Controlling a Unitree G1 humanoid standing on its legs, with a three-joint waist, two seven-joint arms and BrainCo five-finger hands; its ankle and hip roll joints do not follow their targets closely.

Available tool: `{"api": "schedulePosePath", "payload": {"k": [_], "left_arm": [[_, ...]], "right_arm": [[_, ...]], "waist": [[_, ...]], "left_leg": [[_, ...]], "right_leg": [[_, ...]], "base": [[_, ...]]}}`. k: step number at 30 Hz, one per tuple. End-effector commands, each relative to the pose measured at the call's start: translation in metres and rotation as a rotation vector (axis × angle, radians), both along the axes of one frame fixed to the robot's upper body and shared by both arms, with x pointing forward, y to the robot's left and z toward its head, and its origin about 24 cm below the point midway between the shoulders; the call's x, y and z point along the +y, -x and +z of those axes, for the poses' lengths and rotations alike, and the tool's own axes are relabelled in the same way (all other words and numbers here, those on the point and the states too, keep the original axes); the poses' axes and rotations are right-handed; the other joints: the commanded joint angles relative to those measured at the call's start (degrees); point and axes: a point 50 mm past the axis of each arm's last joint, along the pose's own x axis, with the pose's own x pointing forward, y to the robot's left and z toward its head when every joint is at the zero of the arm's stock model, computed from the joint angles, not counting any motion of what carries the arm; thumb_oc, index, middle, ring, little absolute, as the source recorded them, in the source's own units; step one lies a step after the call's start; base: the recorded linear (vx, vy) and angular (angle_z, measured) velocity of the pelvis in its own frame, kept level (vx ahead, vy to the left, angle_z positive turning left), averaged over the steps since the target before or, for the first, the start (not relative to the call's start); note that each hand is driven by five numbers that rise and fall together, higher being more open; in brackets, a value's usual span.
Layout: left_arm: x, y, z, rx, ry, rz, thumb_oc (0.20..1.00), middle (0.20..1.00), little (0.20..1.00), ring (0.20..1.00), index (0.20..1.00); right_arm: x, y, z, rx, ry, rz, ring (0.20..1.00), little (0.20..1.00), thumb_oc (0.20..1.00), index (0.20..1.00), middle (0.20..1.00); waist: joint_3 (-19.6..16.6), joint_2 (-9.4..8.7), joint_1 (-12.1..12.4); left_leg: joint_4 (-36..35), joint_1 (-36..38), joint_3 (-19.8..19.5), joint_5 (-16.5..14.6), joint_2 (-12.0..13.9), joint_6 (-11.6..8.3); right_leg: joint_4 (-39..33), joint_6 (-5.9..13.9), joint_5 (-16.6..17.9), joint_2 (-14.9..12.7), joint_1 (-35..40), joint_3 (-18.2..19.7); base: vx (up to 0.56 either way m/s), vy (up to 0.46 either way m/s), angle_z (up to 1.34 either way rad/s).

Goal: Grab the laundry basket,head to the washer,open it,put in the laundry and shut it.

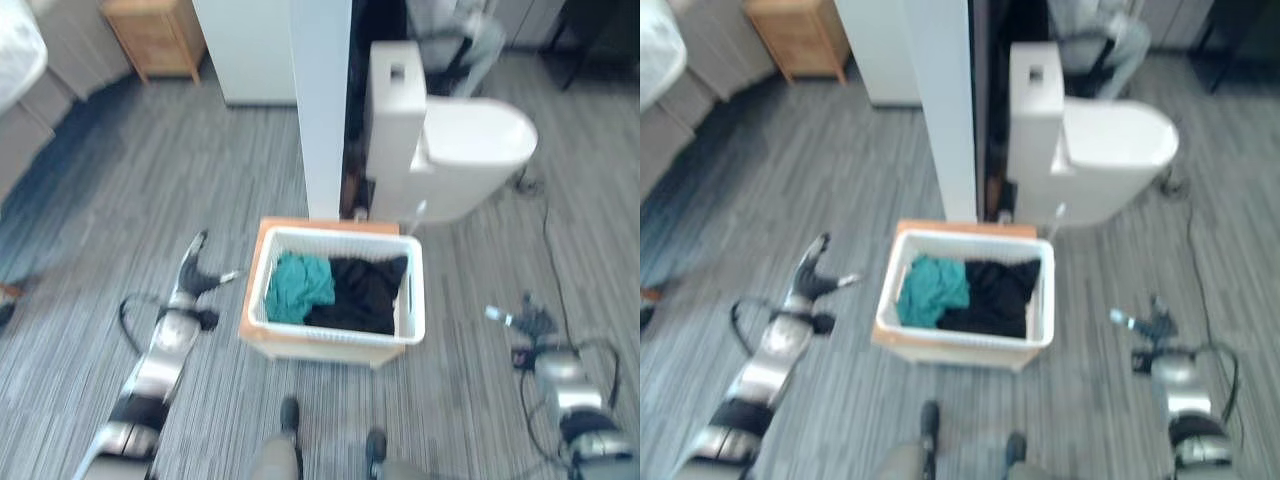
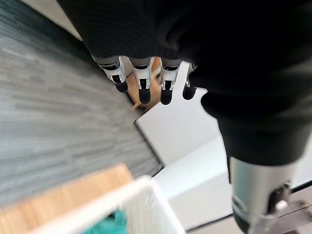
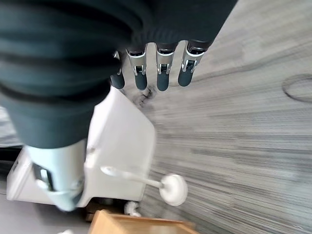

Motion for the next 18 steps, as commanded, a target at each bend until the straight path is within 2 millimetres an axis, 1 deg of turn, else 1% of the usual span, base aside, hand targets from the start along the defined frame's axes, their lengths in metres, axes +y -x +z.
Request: {"api": "schedulePosePath", "payload": {"k": [1, 2, 3, 4, 5, 6, 7, 8, 10, 13, 16, 18], "left_arm": [[0.006, -0.016, 0.03, -0.09, 0.083, 0.086, 1.0, 1.0, 1.0, 1.0, 1.0], [0.006, -0.017, 0.031, -0.093, 0.084, 0.087, 1.0, 1.0, 1.0, 1.0, 1.0], [0.001, -0.025, 0.03, -0.079, 0.213, 0.106, 1.0, 1.0, 1.0, 1.0, 1.0], [0.001, -0.025, 0.031, -0.081, 0.215, 0.107, 1.0, 1.0, 1.0, 1.0, 1.0], [0.0, -0.027, 0.028, -0.069, 0.279, 0.114, 1.0, 1.0, 1.0, 1.0, 1.0], [0.003, -0.027, 0.026, -0.061, 0.322, 0.131, 1.0, 1.0, 1.0, 1.0, 1.0], [0.006, -0.029, 0.024, -0.058, 0.363, 0.176, 1.0, 1.0, 1.0, 1.0, 1.0], [0.006, -0.03, 0.025, -0.059, 0.363, 0.176, 1.0, 1.0, 1.0, 1.0, 1.0], [0.007, -0.034, 0.036, -0.095, 0.374, 0.196, 1.0, 1.0, 1.0, 1.0, 1.0], [0.01, -0.038, 0.051, -0.132, 0.326, 0.21, 1.0, 1.0, 1.0, 1.0, 1.0], [0.008, -0.04, 0.061, -0.169, 0.27, 0.21, 1.0, 1.0, 1.0, 1.0, 1.0], [0.004, -0.04, 0.065, -0.185, 0.245, 0.191, 1.0, 1.0, 1.0, 1.0, 1.0]], "right_arm": [[0.001, -0.012, 0.022, -0.05, 0.067, 0.002, 1.0, 1.0, 1.0, 1.0, 1.0], [0.001, -0.012, 0.024, -0.054, 0.067, 0.002, 1.0, 1.0, 1.0, 1.0, 1.0], [0.017, -0.024, 0.032, -0.084, 0.063, 0.045, 1.0, 1.0, 1.0, 1.0, 1.0], [0.018, -0.024, 0.032, -0.085, 0.064, 0.045, 1.0, 1.0, 1.0, 1.0, 1.0], [0.022, -0.027, 0.035, -0.092, 0.065, 0.057, 1.0, 1.0, 1.0, 1.0, 1.0], [0.031, -0.031, 0.04, -0.119, 0.057, 0.083, 1.0, 1.0, 1.0, 1.0, 1.0], [0.049, -0.035, 0.042, -0.165, 0.015, 0.133, 1.0, 1.0, 1.0, 1.0, 1.0], [0.049, -0.035, 0.042, -0.165, 0.015, 0.132, 1.0, 1.0, 1.0, 1.0, 1.0], [0.064, -0.039, 0.049, -0.211, 0.008, 0.175, 1.0, 1.0, 1.0, 1.0, 1.0], [0.076, -0.039, 0.052, -0.248, -0.007, 0.213, 1.0, 1.0, 1.0, 1.0, 1.0], [0.08, -0.037, 0.051, -0.264, -0.01, 0.225, 1.0, 1.0, 1.0, 1.0, 1.0], [0.082, -0.036, 0.05, -0.264, -0.004, 0.232, 1.0, 1.0, 1.0, 1.0, 1.0]], "waist": [[1.3, -2.92, 0.6], [1.5, -2.91, 0.5], [2.8, -3.16, 0.2], [2.9, -3.12, 0.1], [3.3, -3.24, 0.0], [3.6, -3.35, -0.2], [4.4, -3.52, -0.5], [4.5, -3.54, -0.5], [5.2, -3.71, -0.5], [6.2, -3.96, -0.6], [7.1, -3.93, -0.5], [7.5, -3.94, -0.6]], "left_leg": [[4.7, -0.5, -0.6, -4.7, 3.5, -2.36], [4.7, -0.6, -0.6, -4.7, 3.6, -2.37], [4.4, -1.4, -0.7, -4.0, 3.7, -2.42], [4.4, -1.4, -0.7, -3.9, 3.8, -2.43], [4.3, -1.6, -0.7, -3.7, 3.9, -2.45], [4.1, -1.6, -0.6, -3.5, 4.0, -2.47], [3.8, -1.6, -0.5, -3.3, 4.2, -2.53], [3.8, -1.6, -0.5, -3.3, 4.2, -2.54], [3.7, -1.8, -0.6, -3.1, 4.4, -2.67], [3.7, -2.1, -0.7, -3.0, 4.5, -2.89], [3.9, -2.5, -0.9, -2.9, 4.5, -3.06], [4.1, -2.6, -1.0, -3.0, 4.4, -3.18]], "right_leg": [[-1.1, 3.47, 4.8, -6.6, -4.4, 0.1], [-1.0, 3.46, 4.8, -6.6, -4.5, 0.2], [-0.9, 3.52, 5.1, -6.3, -5.6, 0.3], [-0.9, 3.51, 5.2, -6.3, -5.7, 0.3], [-0.9, 3.49, 5.2, -6.2, -5.9, 0.4], [-0.8, 3.53, 5.4, -6.1, -6.1, 0.4], [-0.8, 3.51, 5.6, -5.9, -6.6, 0.7], [-0.7, 3.51, 5.5, -5.9, -6.6, 0.7], [-0.7, 3.55, 5.6, -5.8, -7.0, 0.7], [-0.7, 3.56, 5.7, -6.0, -7.3, 0.4], [-0.7, 3.49, 5.9, -6.1, -7.3, 0.1], [-0.8, 3.46, 5.9, -6.2, -7.2, -0.1]], "base": [[-0.09, -0.005, -0.05], [-0.12, -0.005, -0.07], [-0.07, -0.006, -0.06], [-0.09, -0.01, -0.06], [-0.03, -0.002, -0.07], [-0.05, 0.002, -0.11], [-0.03, 0.006, -0.11], [-0.03, 0.004, -0.09], [-0.03, -0.006, -0.02], [-0.03, -0.007, 0.05], [-0.01, -0.004, 0.01], [0.0, 0.0, 0.0]]}}
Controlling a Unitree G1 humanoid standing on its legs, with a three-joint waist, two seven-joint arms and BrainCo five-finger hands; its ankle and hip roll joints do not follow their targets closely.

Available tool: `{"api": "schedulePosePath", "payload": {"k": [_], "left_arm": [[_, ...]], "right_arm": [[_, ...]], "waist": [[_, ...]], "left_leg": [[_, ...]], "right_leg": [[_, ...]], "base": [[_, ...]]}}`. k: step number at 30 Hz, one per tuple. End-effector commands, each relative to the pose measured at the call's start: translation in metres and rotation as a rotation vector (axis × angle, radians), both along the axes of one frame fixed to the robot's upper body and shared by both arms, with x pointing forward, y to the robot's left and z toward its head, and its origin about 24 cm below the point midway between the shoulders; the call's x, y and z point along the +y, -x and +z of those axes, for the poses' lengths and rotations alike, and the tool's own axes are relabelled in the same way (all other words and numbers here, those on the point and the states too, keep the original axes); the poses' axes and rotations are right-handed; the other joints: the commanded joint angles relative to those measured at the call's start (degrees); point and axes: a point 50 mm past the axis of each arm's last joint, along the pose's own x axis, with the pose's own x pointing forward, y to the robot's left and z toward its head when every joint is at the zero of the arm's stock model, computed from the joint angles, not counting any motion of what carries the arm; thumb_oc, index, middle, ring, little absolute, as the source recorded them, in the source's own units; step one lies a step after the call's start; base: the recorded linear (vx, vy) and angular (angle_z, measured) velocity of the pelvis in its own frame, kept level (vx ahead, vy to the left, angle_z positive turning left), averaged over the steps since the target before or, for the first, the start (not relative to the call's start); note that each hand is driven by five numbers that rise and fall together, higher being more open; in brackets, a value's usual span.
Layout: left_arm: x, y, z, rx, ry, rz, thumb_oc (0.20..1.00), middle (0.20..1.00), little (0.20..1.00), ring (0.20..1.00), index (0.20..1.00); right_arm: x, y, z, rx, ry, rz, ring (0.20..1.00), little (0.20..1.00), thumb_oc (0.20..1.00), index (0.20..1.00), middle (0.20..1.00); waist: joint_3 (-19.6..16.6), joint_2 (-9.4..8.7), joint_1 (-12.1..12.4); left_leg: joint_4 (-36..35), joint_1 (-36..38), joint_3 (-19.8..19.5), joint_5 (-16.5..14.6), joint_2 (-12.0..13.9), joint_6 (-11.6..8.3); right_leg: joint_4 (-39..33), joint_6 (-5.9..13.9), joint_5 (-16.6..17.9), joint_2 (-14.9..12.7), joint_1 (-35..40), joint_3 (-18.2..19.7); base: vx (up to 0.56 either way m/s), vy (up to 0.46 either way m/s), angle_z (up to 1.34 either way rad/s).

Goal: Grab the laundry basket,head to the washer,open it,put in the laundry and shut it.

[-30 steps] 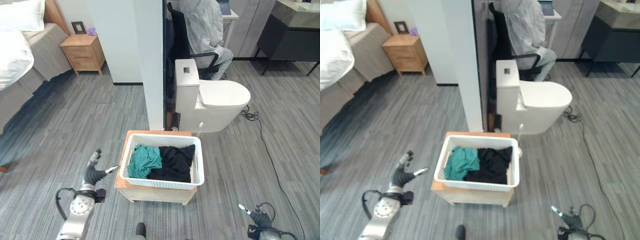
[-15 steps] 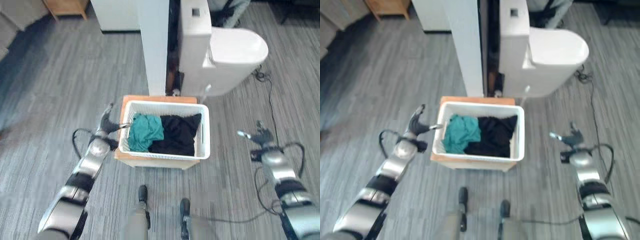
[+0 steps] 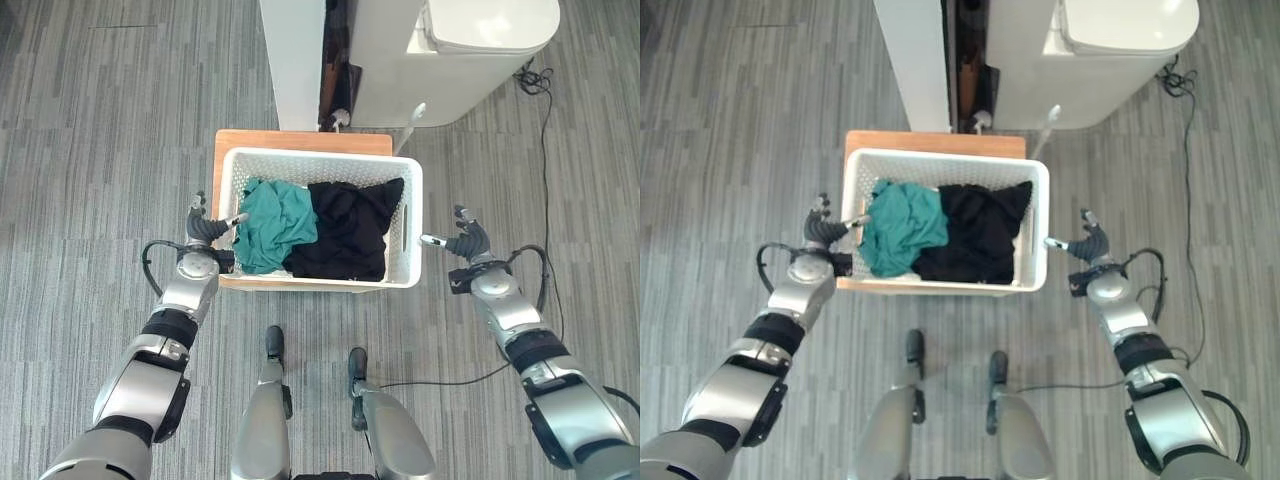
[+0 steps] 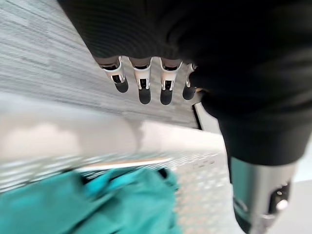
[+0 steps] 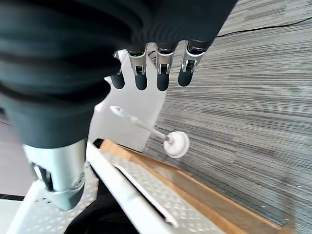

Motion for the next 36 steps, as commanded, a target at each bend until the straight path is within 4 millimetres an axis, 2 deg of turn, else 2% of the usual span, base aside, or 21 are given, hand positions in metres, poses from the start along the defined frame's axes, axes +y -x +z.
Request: {"api": "schedulePosePath", "payload": {"k": [1, 5, 8, 11, 12, 14, 19, 24, 29, 36], "left_arm": [[-0.011, -0.01, 0.034, -0.129, -0.065, -0.006, 1.0, 1.0, 1.0, 1.0, 1.0], [-0.02, -0.013, 0.038, -0.122, -0.124, -0.034, 1.0, 1.0, 1.0, 1.0, 1.0], [-0.02, -0.016, 0.043, -0.1, -0.18, -0.04, 1.0, 1.0, 1.0, 1.0, 1.0], [-0.014, -0.019, 0.043, -0.05, -0.254, -0.024, 1.0, 1.0, 1.0, 1.0, 1.0], [-0.006, -0.021, 0.035, 0.024, -0.32, 0.007, 1.0, 1.0, 1.0, 1.0, 1.0], [0.001, -0.023, 0.035, 0.067, -0.351, 0.041, 1.0, 1.0, 1.0, 1.0, 1.0], [0.007, -0.03, 0.052, 0.094, -0.432, 0.073, 1.0, 1.0, 1.0, 1.0, 1.0], [0.004, -0.035, 0.068, 0.088, -0.458, 0.089, 1.0, 1.0, 1.0, 1.0, 1.0], [-0.003, -0.038, 0.086, 0.047, -0.459, 0.093, 1.0, 1.0, 1.0, 1.0, 1.0], [-0.018, -0.04, 0.074, 0.087, -0.44, 0.044, 1.0, 1.0, 1.0, 1.0, 1.0]], "right_arm": [[-0.003, 0.001, 0.018, -0.111, -0.005, -0.006, 1.0, 1.0, 1.0, 1.0, 1.0], [-0.002, -0.004, 0.017, -0.088, 0.001, -0.018, 1.0, 1.0, 1.0, 1.0, 1.0], [0.003, -0.013, 0.025, -0.079, 0.0, -0.016, 1.0, 1.0, 1.0, 1.0, 1.0], [0.013, -0.021, 0.034, -0.083, -0.001, 0.005, 1.0, 1.0, 1.0, 1.0, 1.0], [0.021, -0.026, 0.04, -0.089, 0.004, 0.027, 1.0, 1.0, 1.0, 1.0, 1.0], [0.029, -0.029, 0.044, -0.095, 0.006, 0.046, 1.0, 1.0, 1.0, 1.0, 1.0], [0.038, -0.035, 0.056, -0.122, 0.015, 0.075, 1.0, 1.0, 1.0, 1.0, 1.0], [0.044, -0.039, 0.064, -0.144, -0.008, 0.08, 1.0, 1.0, 1.0, 1.0, 1.0], [0.05, -0.039, 0.063, -0.155, -0.032, 0.09, 1.0, 1.0, 1.0, 1.0, 1.0], [0.042, -0.036, 0.057, -0.148, -0.034, 0.042, 1.0, 1.0, 1.0, 1.0, 1.0]], "waist": [[-2.0, -0.83, 1.0], [-1.6, -0.57, 1.2], [-1.1, -0.42, 1.3], [-0.6, -0.28, 1.3], [-0.5, -0.21, 1.2], [0.0, -0.27, 0.9], [0.8, -0.36, 0.4], [1.2, -0.39, 0.2], [1.6, -0.43, 0.0], [1.8, -0.12, -0.5]], "left_leg": [[5.0, -0.7, -2.0, -3.8, 4.4, -3.35], [4.9, -0.6, -2.0, -3.8, 4.3, -3.48], [4.9, -0.8, -2.0, -3.8, 4.2, -3.47], [5.0, -0.9, -2.1, -3.7, 4.2, -3.38], [4.9, -1.0, -2.0, -3.6, 4.3, -3.35], [4.8, -1.1, -1.9, -3.4, 4.3, -3.41], [4.5, -1.9, -2.0, -2.8, 4.3, -3.63], [3.9, -2.6, -2.0, -2.1, 4.6, -3.82], [3.2, -3.1, -2.3, -1.6, 4.6, -3.9], [3.6, -3.7, -2.3, -1.9, 4.2, -3.57]], "right_leg": [[-3.0, 3.58, 6.1, -6.1, -3.2, -1.4], [-3.4, 3.61, 6.4, -6.2, -3.0, -1.5], [-3.5, 3.64, 6.7, -6.2, -3.1, -1.5], [-3.4, 3.66, 6.8, -6.2, -3.4, -1.4], [-3.3, 3.66, 6.9, -6.3, -3.6, -1.3], [-3.0, 3.72, 6.9, -6.3, -3.9, -1.4], [-2.7, 3.93, 7.1, -6.5, -4.8, -1.7], [-2.9, 4.12, 7.3, -6.5, -5.4, -2.1], [-2.9, 4.2, 7.4, -6.6, -6.0, -2.5], [-2.5, 4.14, 7.3, -6.9, -6.5, -2.6]], "base": [[0.0, 0.0, 0.0], [0.0, -0.001, 0.13], [0.0, 0.0, 0.0], [0.0, 0.0, 0.0], [0.0, 0.0, 0.0], [0.0, 0.0, 0.0], [0.0, 0.0, 0.0], [0.0, 0.0, 0.0], [0.0, 0.0, 0.0], [0.03, 0.005, 0.05]]}}
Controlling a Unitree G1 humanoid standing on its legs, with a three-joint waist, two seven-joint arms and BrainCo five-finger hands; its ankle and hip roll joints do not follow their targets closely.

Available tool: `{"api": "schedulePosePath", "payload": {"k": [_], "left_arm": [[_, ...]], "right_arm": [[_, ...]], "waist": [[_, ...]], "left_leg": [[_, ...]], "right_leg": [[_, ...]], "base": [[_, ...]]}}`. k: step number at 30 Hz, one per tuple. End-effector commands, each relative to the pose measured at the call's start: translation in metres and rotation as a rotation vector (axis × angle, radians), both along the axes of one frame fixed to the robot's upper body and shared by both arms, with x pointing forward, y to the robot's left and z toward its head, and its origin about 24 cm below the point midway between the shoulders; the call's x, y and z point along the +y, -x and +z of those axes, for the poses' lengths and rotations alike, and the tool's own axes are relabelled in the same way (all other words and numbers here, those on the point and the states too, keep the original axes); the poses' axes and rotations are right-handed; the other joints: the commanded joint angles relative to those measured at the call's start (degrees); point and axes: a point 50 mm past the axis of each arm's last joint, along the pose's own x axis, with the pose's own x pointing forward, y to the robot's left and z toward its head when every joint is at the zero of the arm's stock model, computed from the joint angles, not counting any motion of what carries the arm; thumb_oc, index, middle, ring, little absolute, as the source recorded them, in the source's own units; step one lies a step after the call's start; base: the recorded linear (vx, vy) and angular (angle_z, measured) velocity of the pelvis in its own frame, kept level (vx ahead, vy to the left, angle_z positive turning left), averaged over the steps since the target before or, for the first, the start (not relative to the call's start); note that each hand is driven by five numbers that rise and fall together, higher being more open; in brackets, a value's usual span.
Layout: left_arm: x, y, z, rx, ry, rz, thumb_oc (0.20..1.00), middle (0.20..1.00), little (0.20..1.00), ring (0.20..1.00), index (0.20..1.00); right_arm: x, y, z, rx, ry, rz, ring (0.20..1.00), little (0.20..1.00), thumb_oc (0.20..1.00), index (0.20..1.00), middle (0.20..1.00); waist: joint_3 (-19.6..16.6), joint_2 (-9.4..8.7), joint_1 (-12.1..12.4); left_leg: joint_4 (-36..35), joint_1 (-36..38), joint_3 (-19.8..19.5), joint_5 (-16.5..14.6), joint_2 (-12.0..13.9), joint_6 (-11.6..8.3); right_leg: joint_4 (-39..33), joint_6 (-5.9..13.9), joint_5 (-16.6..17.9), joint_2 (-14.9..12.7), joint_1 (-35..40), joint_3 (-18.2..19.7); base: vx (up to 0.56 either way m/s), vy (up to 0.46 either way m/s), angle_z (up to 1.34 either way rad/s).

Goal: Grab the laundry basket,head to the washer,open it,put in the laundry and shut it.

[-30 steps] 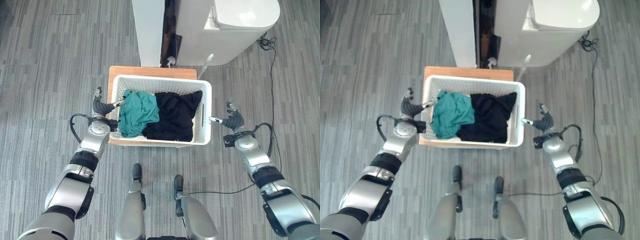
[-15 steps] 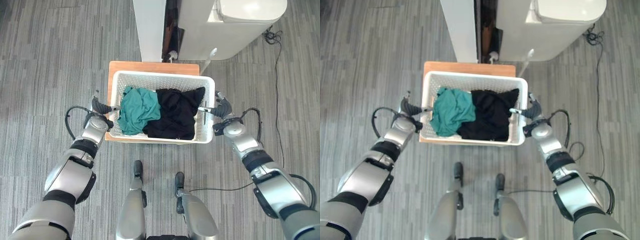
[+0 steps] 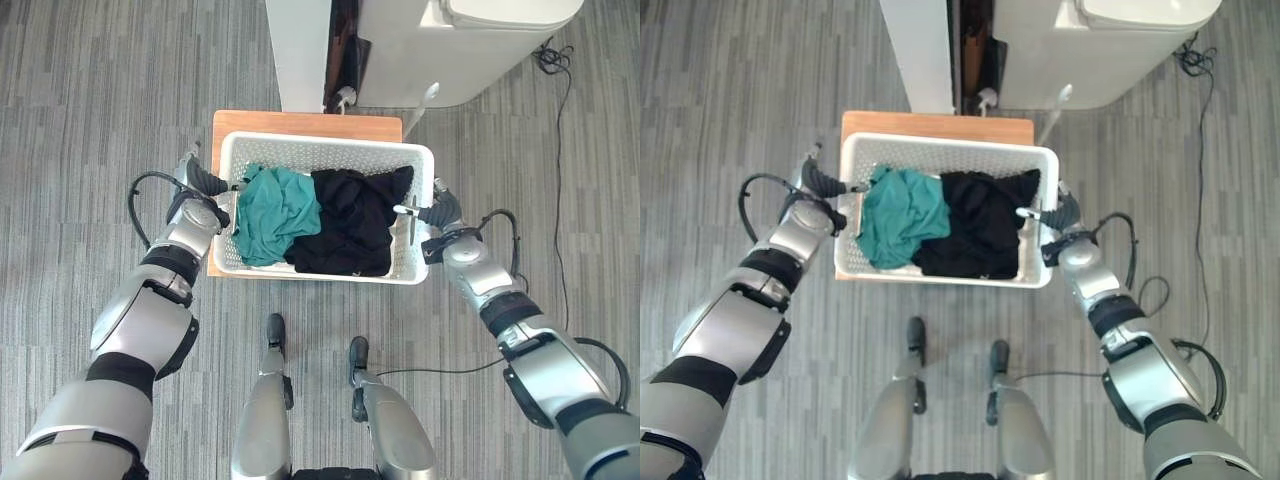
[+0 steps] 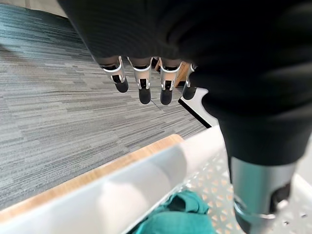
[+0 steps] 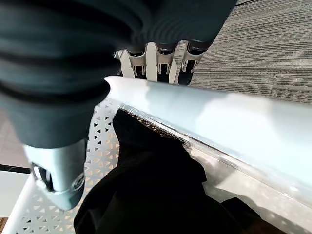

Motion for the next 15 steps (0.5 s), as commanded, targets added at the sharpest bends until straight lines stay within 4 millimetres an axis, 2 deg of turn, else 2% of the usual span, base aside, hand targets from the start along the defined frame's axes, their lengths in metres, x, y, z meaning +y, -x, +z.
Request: {"api": "schedulePosePath", "payload": {"k": [1, 2, 5, 12, 15], "left_arm": [[-0.009, -0.006, 0.017, -0.003, 0.029, 0.004, 1.0, 1.0, 1.0, 1.0, 1.0], [-0.008, -0.005, 0.007, 0.042, 0.068, 0.002, 1.0, 1.0, 1.0, 1.0, 1.0], [-0.011, -0.005, -0.003, 0.091, 0.144, -0.018, 1.0, 1.0, 1.0, 1.0, 1.0], [-0.005, -0.002, -0.01, 0.154, 0.132, 0.002, 1.0, 1.0, 1.0, 1.0, 1.0], [-0.006, -0.004, -0.004, 0.146, 0.128, -0.007, 1.0, 1.0, 1.0, 1.0, 1.0]], "right_arm": [[-0.001, -0.003, 0.024, -0.112, -0.027, -0.009, 1.0, 1.0, 1.0, 1.0, 1.0], [-0.001, -0.004, 0.025, -0.107, -0.031, -0.012, 1.0, 1.0, 1.0, 1.0, 1.0], [0.003, -0.008, 0.032, -0.118, -0.039, -0.01, 1.0, 1.0, 1.0, 1.0, 1.0], [0.011, -0.011, 0.044, -0.163, -0.073, -0.009, 1.0, 1.0, 1.0, 1.0, 1.0], [0.012, -0.012, 0.047, -0.166, -0.07, -0.015, 1.0, 1.0, 1.0, 1.0, 1.0]], "waist": [[-1.2, -0.63, 0.1], [-1.1, -0.47, -0.1], [-0.8, -0.34, -0.4], [-0.7, -0.61, -1.3], [-0.4, -0.54, -1.5]], "left_leg": [[4.3, -2.6, -0.8, -2.1, 4.5, -3.38], [4.4, -2.7, -0.7, -2.1, 4.5, -3.28], [4.8, -3.2, -0.6, -2.2, 4.3, -3.23], [5.3, -4.4, 0.0, -2.3, 4.4, -3.28], [5.9, -4.9, 0.1, -2.8, 4.4, -3.32]], "right_leg": [[-0.8, 4.14, 6.9, -6.8, -6.9, -0.4], [-0.7, 4.19, 7.0, -6.9, -7.1, -0.3], [-0.4, 4.17, 7.0, -6.9, -7.8, -0.1], [-0.6, 4.2, 7.5, -6.7, -9.0, 0.2], [-0.4, 4.2, 7.5, -6.7, -9.5, 0.3]], "base": [[0.03, 0.036, 0.03], [0.02, 0.03, 0.0], [0.01, 0.013, 0.0], [0.0, 0.005, -0.01], [0.01, 0.012, -0.06]]}}
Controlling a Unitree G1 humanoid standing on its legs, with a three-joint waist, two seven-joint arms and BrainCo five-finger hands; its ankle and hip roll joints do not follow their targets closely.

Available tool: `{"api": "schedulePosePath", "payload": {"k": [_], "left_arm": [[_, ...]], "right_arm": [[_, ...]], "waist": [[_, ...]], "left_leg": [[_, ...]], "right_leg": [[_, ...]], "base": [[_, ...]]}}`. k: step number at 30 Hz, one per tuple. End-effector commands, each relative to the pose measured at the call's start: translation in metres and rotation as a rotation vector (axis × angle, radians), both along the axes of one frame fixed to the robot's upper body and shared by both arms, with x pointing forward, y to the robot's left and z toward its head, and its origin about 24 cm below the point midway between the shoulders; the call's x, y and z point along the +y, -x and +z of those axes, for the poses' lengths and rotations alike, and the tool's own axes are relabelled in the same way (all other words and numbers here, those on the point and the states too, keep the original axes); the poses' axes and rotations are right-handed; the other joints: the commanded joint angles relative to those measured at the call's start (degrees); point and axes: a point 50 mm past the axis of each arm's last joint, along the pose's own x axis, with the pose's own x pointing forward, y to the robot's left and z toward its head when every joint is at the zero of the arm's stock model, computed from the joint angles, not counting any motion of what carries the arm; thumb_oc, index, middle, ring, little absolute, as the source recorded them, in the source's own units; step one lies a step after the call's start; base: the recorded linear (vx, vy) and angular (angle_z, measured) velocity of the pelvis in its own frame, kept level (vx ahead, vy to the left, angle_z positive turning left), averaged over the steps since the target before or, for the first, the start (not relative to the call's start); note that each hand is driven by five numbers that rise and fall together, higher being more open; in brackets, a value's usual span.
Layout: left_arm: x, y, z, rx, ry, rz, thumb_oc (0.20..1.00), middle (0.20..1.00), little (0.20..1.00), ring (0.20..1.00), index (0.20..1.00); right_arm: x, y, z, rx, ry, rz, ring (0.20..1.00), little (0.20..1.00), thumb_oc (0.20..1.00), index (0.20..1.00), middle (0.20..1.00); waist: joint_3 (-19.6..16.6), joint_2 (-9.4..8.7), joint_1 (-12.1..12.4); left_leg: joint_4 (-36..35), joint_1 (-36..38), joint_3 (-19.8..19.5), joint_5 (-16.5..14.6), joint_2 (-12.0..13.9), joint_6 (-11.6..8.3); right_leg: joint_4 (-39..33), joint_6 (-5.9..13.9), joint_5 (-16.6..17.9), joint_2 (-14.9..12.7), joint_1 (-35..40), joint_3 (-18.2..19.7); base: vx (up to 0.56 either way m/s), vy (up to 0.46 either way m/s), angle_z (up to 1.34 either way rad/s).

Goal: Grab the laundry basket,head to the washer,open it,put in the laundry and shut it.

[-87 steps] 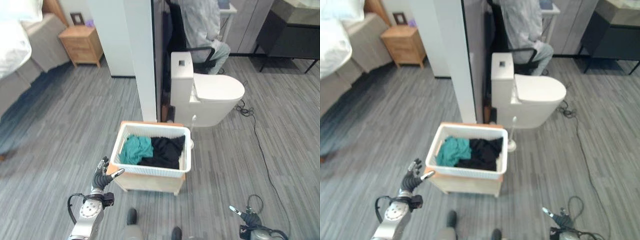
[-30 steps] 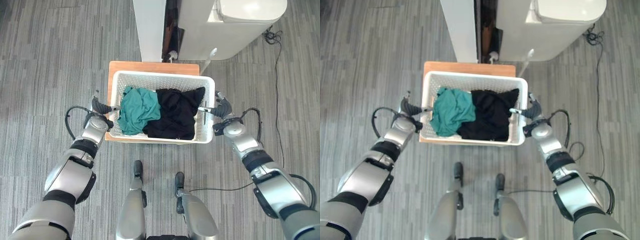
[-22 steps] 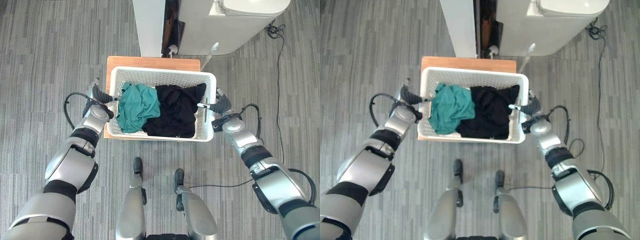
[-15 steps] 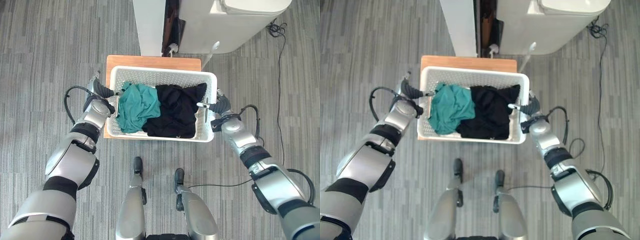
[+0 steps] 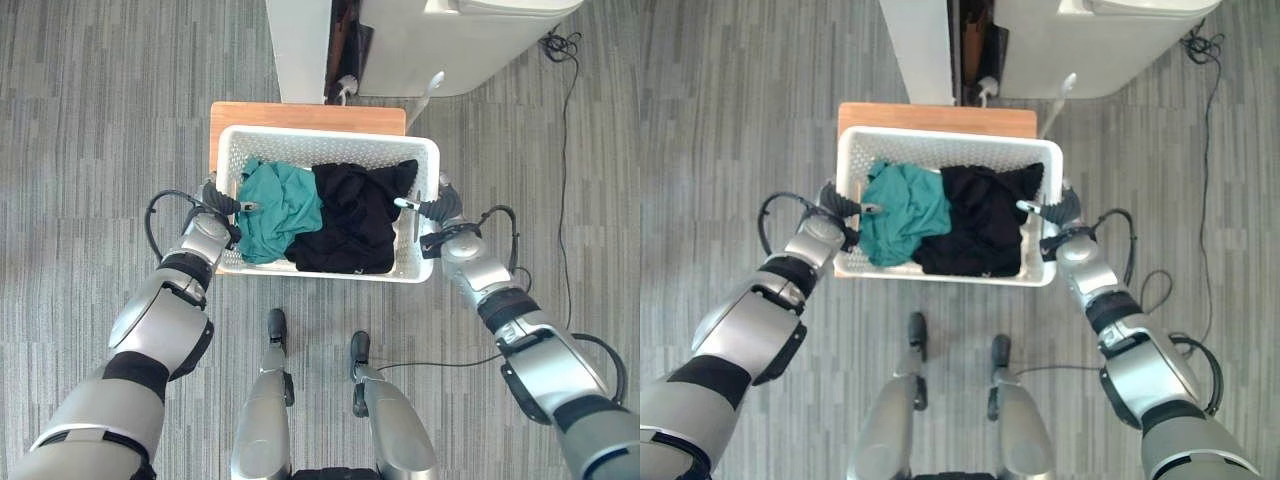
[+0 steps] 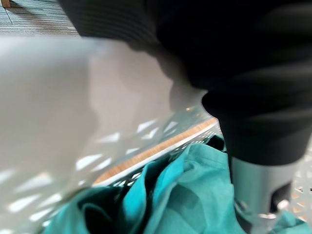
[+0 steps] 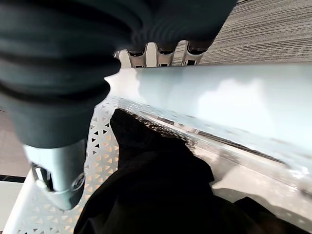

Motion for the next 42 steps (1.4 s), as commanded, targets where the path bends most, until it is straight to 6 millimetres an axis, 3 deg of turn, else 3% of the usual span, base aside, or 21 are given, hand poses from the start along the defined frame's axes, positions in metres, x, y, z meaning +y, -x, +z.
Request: {"api": "schedulePosePath", "payload": {"k": [1, 5, 8, 9, 10, 12, 13, 14, 15, 17, 25, 31, 32, 33, 35, 36, 37, 38, 40, 41, 42], "left_arm": [[-0.002, -0.006, 0.023, -0.008, 0.027, 0.023, 1.0, 1.0, 1.0, 1.0, 1.0], [0.006, -0.005, 0.029, -0.011, 0.04, 0.044, 1.0, 1.0, 1.0, 1.0, 1.0], [0.002, -0.008, 0.04, -0.031, 0.059, 0.011, 1.0, 1.0, 1.0, 1.0, 1.0], [0.0, -0.009, 0.044, -0.026, 0.04, -0.004, 0.95, 0.95, 0.95, 0.95, 0.95], [0.0, -0.009, 0.045, -0.015, 0.013, -0.012, 0.677, 0.677, 0.677, 0.677, 0.677], [0.001, -0.009, 0.046, 0.003, -0.023, -0.018, 0.57, 0.57, 0.57, 0.57, 0.57], [0.001, -0.009, 0.047, 0.009, -0.039, -0.027, 0.479, 0.479, 0.479, 0.479, 0.479], [0.001, -0.009, 0.048, 0.014, -0.065, -0.031, 0.2, 0.2, 0.2, 0.2, 0.2], [0.003, -0.008, 0.044, 0.065, -0.194, -0.055, 0.2, 0.2, 0.2, 0.2, 0.2], [0.002, -0.009, 0.043, 0.08, -0.258, -0.066, 0.2, 0.2, 0.2, 0.2, 0.2], [-0.003, -0.007, 0.032, 0.134, -0.44, -0.081, 0.2, 0.2, 0.2, 0.2, 0.2], [-0.004, -0.003, 0.007, 0.172, -0.502, -0.13, 0.2, 0.2, 0.2, 0.2, 0.2], [-0.006, 0.0, -0.006, 0.187, -0.499, -0.161, 0.2, 0.2, 0.2, 0.2, 0.2], [-0.006, -0.001, -0.006, 0.187, -0.499, -0.161, 0.2, 0.2, 0.2, 0.2, 0.2], [-0.014, 0.004, -0.025, 0.201, -0.477, -0.224, 0.2, 0.2, 0.2, 0.2, 0.2], [-0.014, 0.004, -0.025, 0.202, -0.477, -0.225, 0.2, 0.2, 0.2, 0.2, 0.2], [-0.024, 0.006, -0.035, 0.203, -0.474, -0.294, 0.2, 0.2, 0.2, 0.2, 0.2], [-0.024, 0.007, -0.036, 0.204, -0.474, -0.295, 0.2, 0.2, 0.2, 0.2, 0.2], [-0.04, 0.013, -0.054, 0.226, -0.457, -0.392, 0.2, 0.2, 0.2, 0.2, 0.2], [-0.04, 0.013, -0.054, 0.228, -0.457, -0.393, 0.2, 0.2, 0.2, 0.2, 0.2], [-0.055, 0.016, -0.06, 0.231, -0.466, -0.464, 0.2, 0.2, 0.2, 0.2, 0.2]], "right_arm": [[0.004, -0.007, 0.032, -0.118, -0.033, -0.011, 1.0, 1.0, 1.0, 1.0, 1.0], [0.003, -0.012, 0.025, -0.043, -0.031, -0.015, 1.0, 1.0, 1.0, 1.0, 1.0], [-0.004, -0.019, 0.005, 0.175, -0.005, -0.029, 1.0, 1.0, 1.0, 1.0, 1.0], [-0.005, -0.019, -0.001, 0.241, -0.003, -0.031, 1.0, 1.0, 1.0, 1.0, 1.0], [-0.006, -0.02, 0.001, 0.261, 0.009, -0.042, 1.0, 1.0, 1.0, 1.0, 1.0], [-0.003, -0.021, 0.002, 0.284, 0.017, -0.047, 1.0, 1.0, 1.0, 1.0, 1.0], [-0.002, -0.021, 0.004, 0.288, 0.028, -0.045, 1.0, 1.0, 1.0, 1.0, 1.0], [-0.002, -0.021, 0.004, 0.298, 0.045, -0.043, 1.0, 1.0, 1.0, 1.0, 1.0], [0.002, -0.021, 0.001, 0.32, 0.082, -0.018, 0.796, 0.796, 0.796, 0.796, 0.796], [0.006, -0.021, -0.002, 0.33, 0.106, -0.002, 0.2, 0.2, 0.2, 0.2, 0.2], [0.013, -0.019, -0.01, 0.357, 0.124, -0.005, 0.2, 0.2, 0.2, 0.2, 0.2], [-0.004, -0.016, -0.014, 0.354, 0.12, -0.032, 0.2, 0.2, 0.2, 0.2, 0.2], [-0.017, -0.013, -0.018, 0.359, 0.122, -0.05, 0.2, 0.2, 0.2, 0.2, 0.2], [-0.017, -0.013, -0.018, 0.359, 0.122, -0.05, 0.2, 0.2, 0.2, 0.2, 0.2], [-0.047, -0.005, -0.027, 0.379, 0.11, -0.095, 0.2, 0.2, 0.2, 0.2, 0.2], [-0.047, -0.004, -0.027, 0.38, 0.11, -0.095, 0.2, 0.2, 0.2, 0.2, 0.2], [-0.072, 0.005, -0.034, 0.4, 0.107, -0.128, 0.2, 0.2, 0.2, 0.2, 0.2], [-0.072, 0.005, -0.034, 0.402, 0.107, -0.129, 0.2, 0.2, 0.2, 0.2, 0.2], [-0.108, 0.024, -0.048, 0.445, 0.085, -0.18, 0.2, 0.2, 0.2, 0.2, 0.2], [-0.108, 0.025, -0.049, 0.447, 0.084, -0.181, 0.2, 0.2, 0.2, 0.2, 0.2], [-0.133, 0.04, -0.055, 0.473, 0.066, -0.232, 0.2, 0.2, 0.2, 0.2, 0.2]], "waist": [[-0.4, -0.53, -0.7], [-0.1, -0.85, -1.0], [-0.3, -1.3, -0.8], [-0.3, -1.48, -0.8], [-0.3, -1.56, -0.8], [-0.2, -1.65, -0.6], [-0.2, -1.66, -0.6], [-0.2, -1.64, -0.6], [-0.3, -1.68, -0.6], [-0.3, -1.73, -0.5], [-1.5, -1.72, -0.7], [-4.6, -1.72, -0.9], [-5.8, -1.58, -0.8], [-5.9, -1.59, -0.9], [-8.4, -1.22, -1.1], [-8.4, -1.22, -1.1], [-10.0, -0.78, -1.5], [-10.0, -0.79, -1.4], [-12.4, -0.43, -2.0], [-12.4, -0.47, -1.8], [-13.9, -0.33, -2.2]], "left_leg": [[5.9, -3.2, -0.4, -3.1, 4.8, -3.63], [6.7, -4.3, -0.3, -3.2, 4.6, -3.69], [6.6, -4.8, -0.5, -2.8, 4.4, -3.85], [6.6, -4.9, -0.7, -2.6, 4.3, -3.91], [6.5, -4.9, -0.7, -2.6, 4.3, -3.91], [6.5, -4.9, -0.8, -2.5, 4.2, -3.89], [6.5, -4.9, -0.8, -2.5, 4.1, -3.88], [6.4, -4.9, -0.8, -2.5, 4.0, -3.84], [6.5, -5.0, -0.9, -2.5, 3.9, -3.69], [6.5, -4.8, -1.0, -2.6, 3.8, -3.58], [6.3, -3.6, -1.1, -3.1, 3.5, -3.18], [5.5, -0.9, -0.7, -4.1, 3.4, -2.89], [5.5, 0.8, -0.4, -5.1, 3.4, -2.71], [5.4, 0.7, -0.5, -4.9, 3.3, -2.68], [5.3, 3.9, 0.0, -6.4, 2.8, -2.25], [5.3, 4.0, 0.0, -6.4, 2.8, -2.24], [5.4, 6.6, 0.3, -7.7, 2.3, -1.67], [5.4, 6.7, 0.3, -7.7, 2.3, -1.66], [5.8, 9.9, 0.6, -9.2, 1.3, -0.81], [5.8, 10.1, 0.7, -9.3, 1.3, -0.8], [6.3, 12.0, 0.9, -10.5, 0.4, -0.29]], "right_leg": [[-1.2, 4.04, 7.5, -6.0, -6.9, -0.2], [-1.4, 3.93, 7.9, -5.9, -7.8, 0.0], [-1.7, 3.71, 8.3, -5.8, -8.0, -0.1], [-1.8, 3.61, 8.5, -5.7, -7.9, -0.2], [-1.8, 3.58, 8.5, -5.7, -7.8, -0.2], [-1.8, 3.54, 8.6, -5.5, -7.8, -0.1], [-1.9, 3.54, 8.6, -5.5, -7.8, -0.1], [-1.9, 3.53, 8.6, -5.4, -7.8, 0.0], [-1.9, 3.54, 8.6, -5.4, -7.9, 0.2], [-1.8, 3.49, 8.5, -5.3, -7.7, 0.3], [-1.1, 3.52, 7.7, -5.3, -6.9, 0.4], [-1.1, 4.06, 7.3, -6.0, -4.7, 0.5], [-0.9, 4.29, 6.8, -6.3, -3.0, 0.6], [-1.0, 4.3, 7.0, -6.3, -3.2, 0.6], [-0.7, 4.71, 6.4, -6.9, -0.5, 0.5], [-0.7, 4.73, 6.4, -6.9, -0.4, 0.5], [0.0, 5.05, 5.8, -7.3, 1.6, 0.6], [0.0, 5.07, 5.8, -7.4, 1.6, 0.6], [0.9, 5.55, 5.1, -8.0, 4.1, 0.8], [0.9, 5.57, 5.1, -8.0, 4.3, 0.8], [1.4, 6.02, 4.8, -8.6, 5.8, 0.9]], "base": [[0.0, 0.0, 0.0], [0.0, -0.001, -0.04], [0.0, -0.004, -0.03], [0.01, -0.002, 0.05], [0.01, 0.007, 0.05], [0.0, 0.0, 0.0], [0.0, 0.0, 0.0], [0.0, 0.0, 0.0], [0.0, 0.0, 0.0], [0.0, 0.0, 0.0], [0.01, 0.009, 0.0], [0.06, 0.034, -0.02], [0.09, 0.043, -0.03], [0.17, 0.065, -0.03], [0.14, 0.058, -0.04], [0.12, 0.091, -0.01], [0.09, 0.073, -0.02], [0.13, 0.106, 0.01], [0.13, 0.09, 0.04], [0.15, 0.127, 0.07], [0.09, 0.105, -0.03]]}}
